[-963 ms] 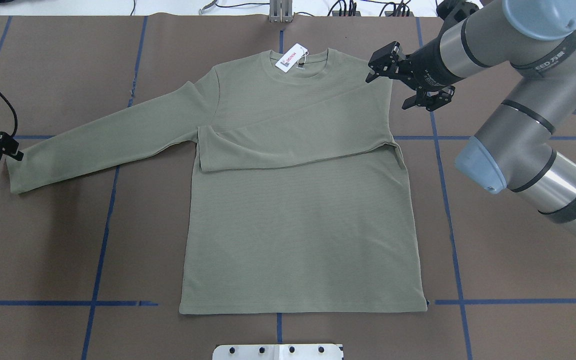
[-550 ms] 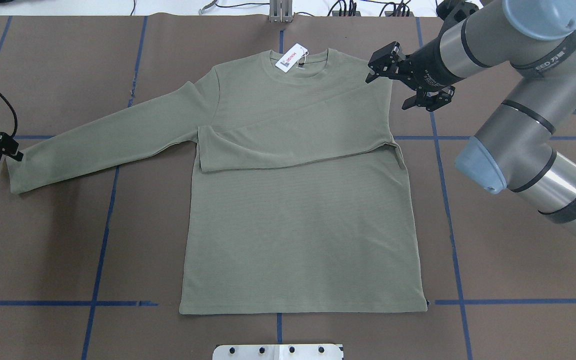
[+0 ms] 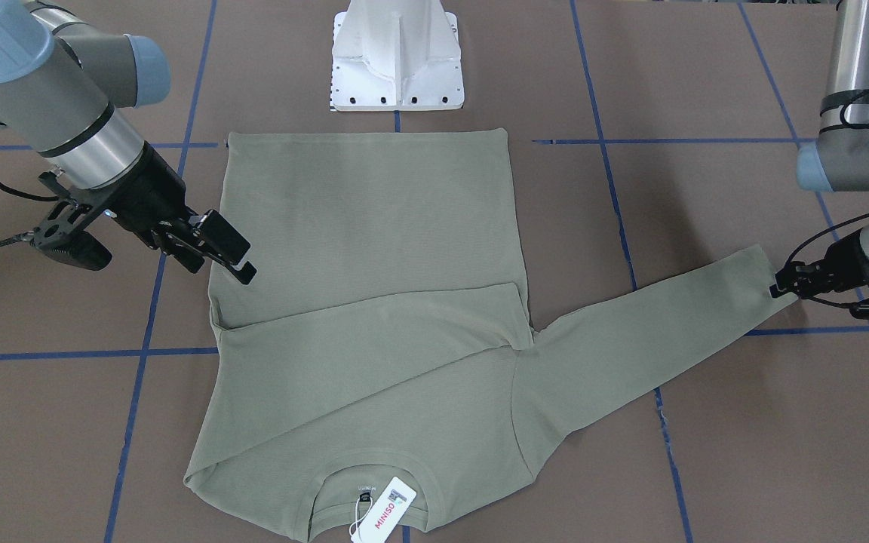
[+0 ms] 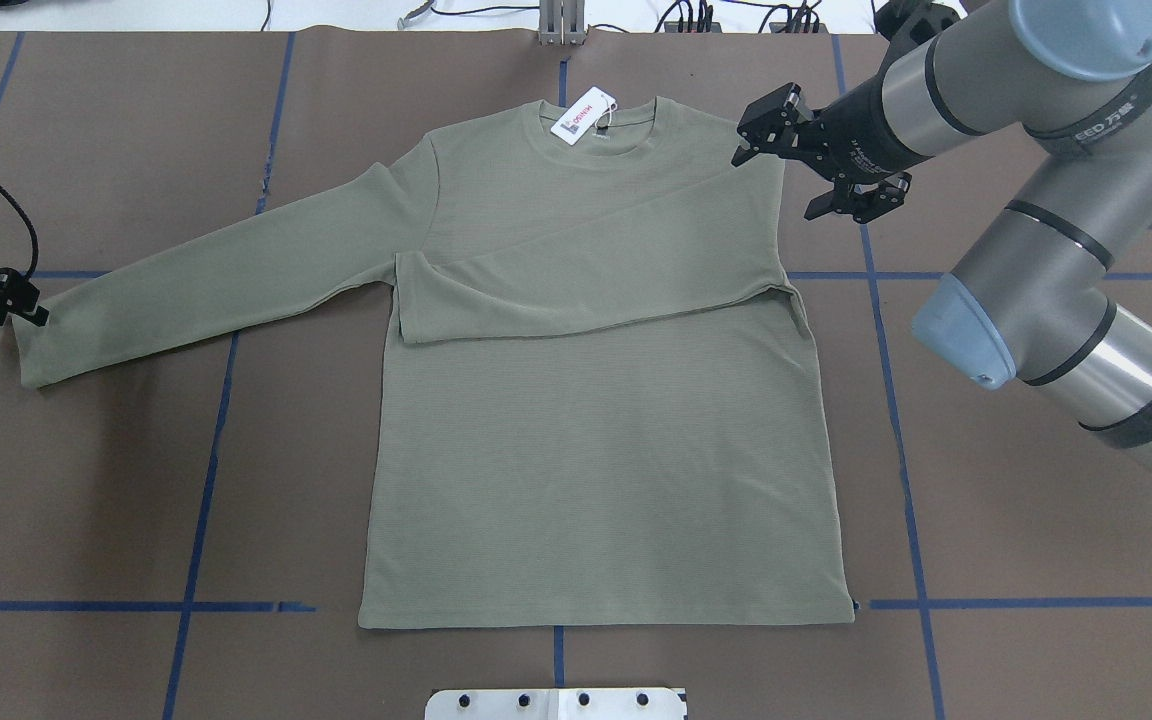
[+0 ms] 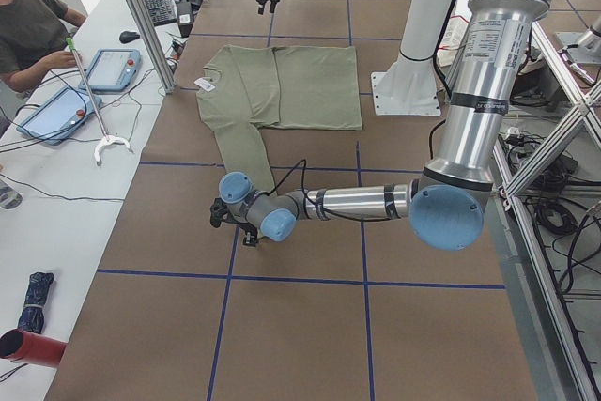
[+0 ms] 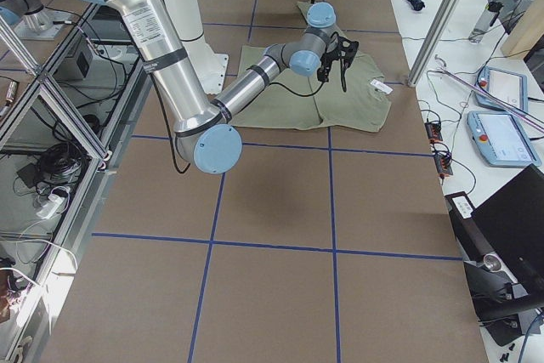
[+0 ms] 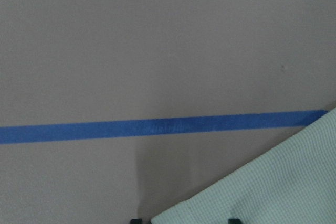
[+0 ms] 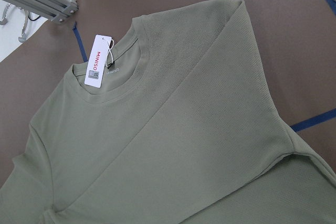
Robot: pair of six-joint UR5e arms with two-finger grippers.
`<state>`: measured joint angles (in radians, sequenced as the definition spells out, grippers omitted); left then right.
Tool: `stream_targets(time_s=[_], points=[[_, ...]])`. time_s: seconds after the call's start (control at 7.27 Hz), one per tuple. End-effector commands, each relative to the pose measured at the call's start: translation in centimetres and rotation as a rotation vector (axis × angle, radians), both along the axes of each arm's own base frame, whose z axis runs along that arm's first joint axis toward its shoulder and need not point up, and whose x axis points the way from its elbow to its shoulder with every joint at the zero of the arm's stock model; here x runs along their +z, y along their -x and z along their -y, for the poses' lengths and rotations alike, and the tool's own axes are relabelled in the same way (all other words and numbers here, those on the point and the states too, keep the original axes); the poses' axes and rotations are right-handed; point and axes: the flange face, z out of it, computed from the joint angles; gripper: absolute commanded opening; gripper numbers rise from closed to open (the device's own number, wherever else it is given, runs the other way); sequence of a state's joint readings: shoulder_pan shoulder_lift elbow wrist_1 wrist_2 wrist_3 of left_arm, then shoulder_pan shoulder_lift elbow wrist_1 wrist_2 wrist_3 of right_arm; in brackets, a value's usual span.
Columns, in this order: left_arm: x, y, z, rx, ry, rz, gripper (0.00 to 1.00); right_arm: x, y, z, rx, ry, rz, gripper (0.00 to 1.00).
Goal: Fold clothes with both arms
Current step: 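Grasp the other sleeve cuff with the left gripper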
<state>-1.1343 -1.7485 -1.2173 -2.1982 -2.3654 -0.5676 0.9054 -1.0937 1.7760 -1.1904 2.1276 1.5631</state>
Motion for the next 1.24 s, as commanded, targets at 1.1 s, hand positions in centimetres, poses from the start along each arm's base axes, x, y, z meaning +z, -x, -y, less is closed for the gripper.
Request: stream_targets(time_s=[1.1], points=[[-32.3,-6.6,3.9,-0.098,0.104,-0.386,0.00,6.9,-9.7,-0.6,-0.033,-0.085,-0.077,1.00]])
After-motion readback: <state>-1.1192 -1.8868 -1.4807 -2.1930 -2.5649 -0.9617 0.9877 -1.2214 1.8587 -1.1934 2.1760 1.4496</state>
